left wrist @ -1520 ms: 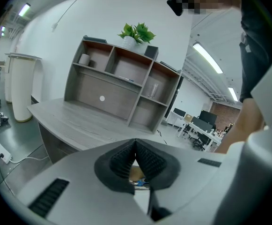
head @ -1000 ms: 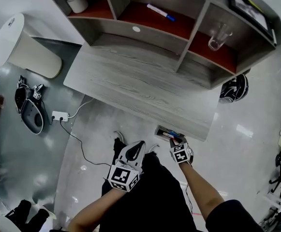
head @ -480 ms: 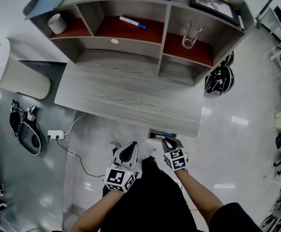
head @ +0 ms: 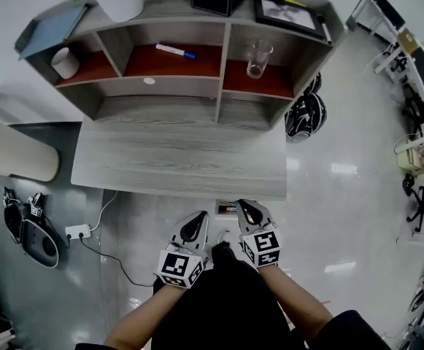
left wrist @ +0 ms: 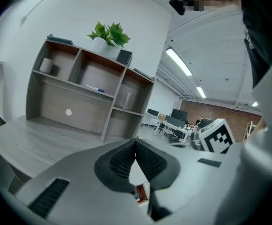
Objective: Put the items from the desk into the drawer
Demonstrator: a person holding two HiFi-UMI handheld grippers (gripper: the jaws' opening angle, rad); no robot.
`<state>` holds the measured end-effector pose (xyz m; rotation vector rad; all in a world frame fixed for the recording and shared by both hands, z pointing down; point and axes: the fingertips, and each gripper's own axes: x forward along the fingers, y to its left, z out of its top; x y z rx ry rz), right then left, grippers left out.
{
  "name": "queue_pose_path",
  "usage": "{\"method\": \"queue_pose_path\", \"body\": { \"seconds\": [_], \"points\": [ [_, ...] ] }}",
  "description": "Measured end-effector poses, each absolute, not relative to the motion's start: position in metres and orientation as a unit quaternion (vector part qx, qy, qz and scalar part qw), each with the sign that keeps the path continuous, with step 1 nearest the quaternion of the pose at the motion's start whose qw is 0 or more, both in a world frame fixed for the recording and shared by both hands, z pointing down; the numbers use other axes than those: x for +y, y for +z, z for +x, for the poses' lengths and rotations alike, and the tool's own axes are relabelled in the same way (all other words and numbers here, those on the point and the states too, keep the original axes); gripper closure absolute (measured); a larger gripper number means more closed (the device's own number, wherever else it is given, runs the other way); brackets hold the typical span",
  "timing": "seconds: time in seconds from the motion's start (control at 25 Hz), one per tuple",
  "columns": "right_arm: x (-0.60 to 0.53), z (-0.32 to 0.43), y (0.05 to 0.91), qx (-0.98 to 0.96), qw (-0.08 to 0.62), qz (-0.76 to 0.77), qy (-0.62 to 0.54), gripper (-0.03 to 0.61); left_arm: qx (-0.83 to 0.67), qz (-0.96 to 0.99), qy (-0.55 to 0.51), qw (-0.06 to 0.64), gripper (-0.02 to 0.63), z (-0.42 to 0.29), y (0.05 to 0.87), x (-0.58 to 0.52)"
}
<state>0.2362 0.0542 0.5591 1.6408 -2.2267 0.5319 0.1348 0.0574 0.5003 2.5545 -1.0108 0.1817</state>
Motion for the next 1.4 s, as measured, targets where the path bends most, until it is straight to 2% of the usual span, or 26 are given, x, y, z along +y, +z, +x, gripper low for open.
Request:
{"method": "queue_pose_path", "body": {
  "seconds": [0.2, 0.64, 1.4],
  "points": [
    [0.059, 0.206, 0.506, -0.769, 0.120, 0.605, 0.165, 0.551, -0.335, 0.925, 0.056, 0.172, 0.609, 0.135, 0.476, 0.043],
    [0.056, 0.178, 0.439, -0.717, 0.095, 0.685, 0.091, 0.560, -0.290, 0.945, 0.052, 0.139, 0.609, 0.120, 0.446, 0.030],
    [0.019, 0.147, 0.404, -0.694, 0.088, 0.714, 0.037, 0.560, -0.244, 0.965, 0.038, 0.089, 0.609, 0.114, 0.413, -0.008]
  ]
}}
